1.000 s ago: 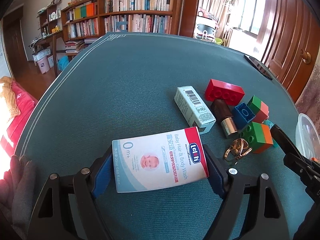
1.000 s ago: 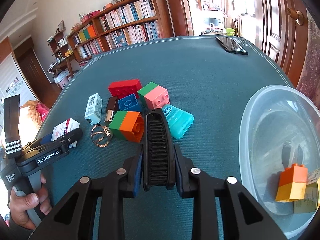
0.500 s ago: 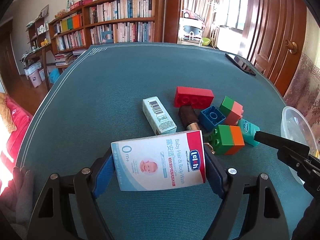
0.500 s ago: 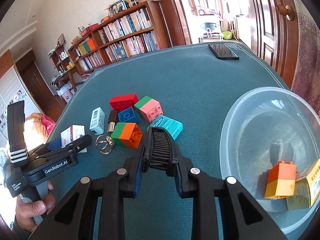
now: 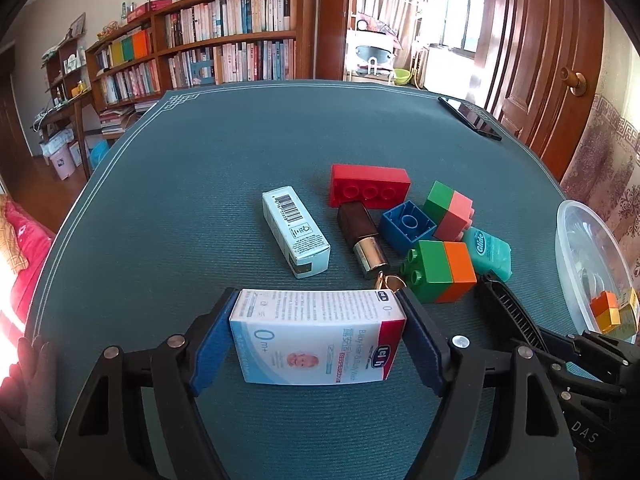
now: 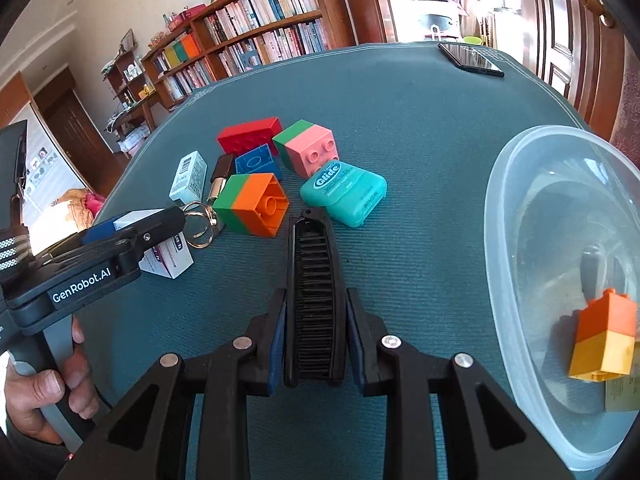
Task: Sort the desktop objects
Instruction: 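Lift the white box with the left tool while the right lifts the comb, then carry the white box and comb over the clear bowl and release both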
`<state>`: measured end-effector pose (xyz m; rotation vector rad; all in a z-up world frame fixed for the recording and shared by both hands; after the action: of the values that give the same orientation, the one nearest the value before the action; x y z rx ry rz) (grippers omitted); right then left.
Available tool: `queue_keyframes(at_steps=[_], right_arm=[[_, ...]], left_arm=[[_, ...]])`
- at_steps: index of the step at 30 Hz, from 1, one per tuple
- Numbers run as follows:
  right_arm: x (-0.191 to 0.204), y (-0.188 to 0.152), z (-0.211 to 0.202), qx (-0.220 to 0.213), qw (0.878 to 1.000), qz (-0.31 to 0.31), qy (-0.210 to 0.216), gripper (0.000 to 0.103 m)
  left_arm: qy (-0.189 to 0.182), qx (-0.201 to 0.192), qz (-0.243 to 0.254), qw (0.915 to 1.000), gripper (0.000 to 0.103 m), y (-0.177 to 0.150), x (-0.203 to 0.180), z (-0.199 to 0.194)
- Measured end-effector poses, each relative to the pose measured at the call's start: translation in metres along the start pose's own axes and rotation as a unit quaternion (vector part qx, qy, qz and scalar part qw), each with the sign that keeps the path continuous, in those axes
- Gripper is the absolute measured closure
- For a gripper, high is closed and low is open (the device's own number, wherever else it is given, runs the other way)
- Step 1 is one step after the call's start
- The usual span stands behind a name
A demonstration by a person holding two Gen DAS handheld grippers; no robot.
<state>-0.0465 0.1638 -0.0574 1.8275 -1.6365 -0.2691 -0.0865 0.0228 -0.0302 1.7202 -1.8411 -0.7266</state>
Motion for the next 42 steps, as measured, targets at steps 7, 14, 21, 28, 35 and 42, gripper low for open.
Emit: queue_keyframes(at_steps=[7,14,21,28,35,42], right_arm=[[0.009,0.003,0.005,-0.005,1.000,-0.024,-0.009,0.052],[0.010,0.007,0.008,-0.016,0.999,-0.037,-0.034,0.052],[0.000,0.006,0.002,-0.027,0.998,-0.025,-0.041,0.072],[0.003,0.013,-0.020,-0.061,0.997,-0.025,-0.026,0.073],[-0.006,0.025,-0.044,-0.099,0.994,-0.010,-0.032,0.073],[-0.043,0.036,-0.073,-0.138,0.988,0.026,-0.068,0.073]], left_arm=[[0.000,0.017,0.001,0.9999,0.023,-0.008,-0.001,0.010],[-0.001,0.024,-0.003,0.9997,0.023,-0.016,0.002,0.016],[0.000,0.018,-0.005,0.9998,0.023,-0.019,0.006,0.012],[0.006,0.008,-0.018,0.9998,0.023,-0.017,0.014,-0.003],[0.004,-0.013,-0.008,0.9999,0.023,-0.002,0.001,-0.018],[-0.015,-0.023,0.016,0.9995,0.023,0.010,-0.029,-0.023]])
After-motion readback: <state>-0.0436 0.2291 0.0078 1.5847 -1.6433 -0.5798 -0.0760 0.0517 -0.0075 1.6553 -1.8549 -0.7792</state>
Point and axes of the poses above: each gripper's, at about its wrist camera, not at the fingertips, and z roughly the way its jaws point, x to its left, y to its top, the point moved 9 cm from there along z, roughly the way its jaws point, and after that the axes turned 4 degrees about z, right-handed, at the moved point
